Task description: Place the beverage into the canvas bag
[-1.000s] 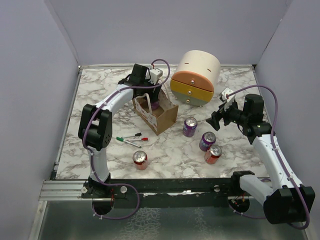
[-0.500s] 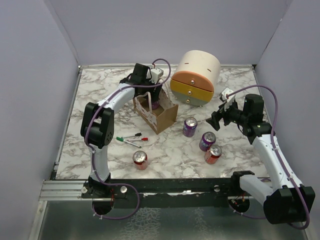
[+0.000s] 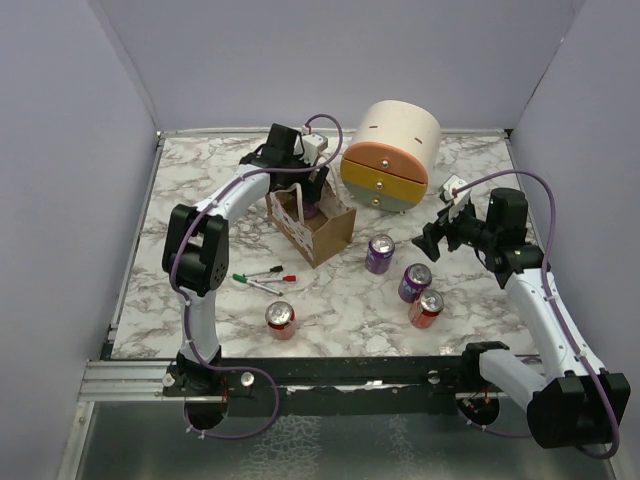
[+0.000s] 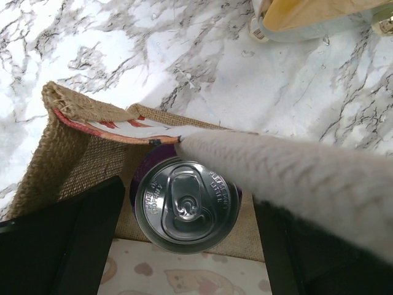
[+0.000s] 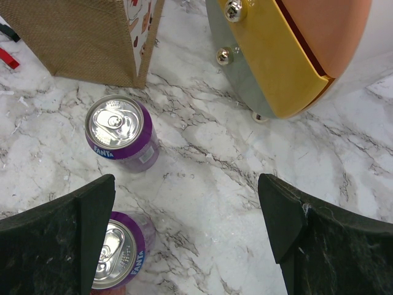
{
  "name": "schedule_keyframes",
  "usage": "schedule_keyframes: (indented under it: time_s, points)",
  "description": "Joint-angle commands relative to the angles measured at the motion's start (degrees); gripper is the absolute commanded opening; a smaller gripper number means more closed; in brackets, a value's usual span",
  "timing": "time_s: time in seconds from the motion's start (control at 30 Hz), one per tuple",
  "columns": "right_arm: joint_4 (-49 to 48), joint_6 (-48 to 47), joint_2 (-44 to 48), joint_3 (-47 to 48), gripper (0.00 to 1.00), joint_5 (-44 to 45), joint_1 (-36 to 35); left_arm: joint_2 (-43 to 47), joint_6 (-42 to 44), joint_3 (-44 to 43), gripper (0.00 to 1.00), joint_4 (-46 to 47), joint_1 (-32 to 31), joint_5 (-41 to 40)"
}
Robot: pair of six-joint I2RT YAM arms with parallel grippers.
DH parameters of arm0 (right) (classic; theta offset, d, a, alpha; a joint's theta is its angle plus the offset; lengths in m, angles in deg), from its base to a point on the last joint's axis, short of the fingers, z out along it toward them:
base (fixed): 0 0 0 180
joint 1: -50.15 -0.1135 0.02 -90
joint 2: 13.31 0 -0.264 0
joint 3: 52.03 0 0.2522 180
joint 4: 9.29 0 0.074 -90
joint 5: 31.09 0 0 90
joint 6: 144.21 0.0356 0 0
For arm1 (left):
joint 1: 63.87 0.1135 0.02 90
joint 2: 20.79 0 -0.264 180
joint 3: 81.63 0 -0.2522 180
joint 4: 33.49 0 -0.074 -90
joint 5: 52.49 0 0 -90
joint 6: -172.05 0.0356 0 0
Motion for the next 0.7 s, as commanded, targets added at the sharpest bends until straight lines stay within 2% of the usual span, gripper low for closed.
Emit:
schedule_keyframes:
  time_s: [0.0,0.3,0.67]
  points:
    - [-0.75,-0.32,0.33,-0.49,1.0,-0.84,0.27,3.57,0.25,-3.4,0.88,-1.67,0.27,1.66]
    - [-0.79,-0.29,0.41,-0.5,1.0,-0.84,0.27,8.15,2.16,-3.81,0.89,-3.14,0.25,1.22]
    - [-0.74,-0.24,0.62,-0.49,1.0,-0.83,0.27,18.71,9.46,-2.17,0.88,-1.93,0.27,-6.39]
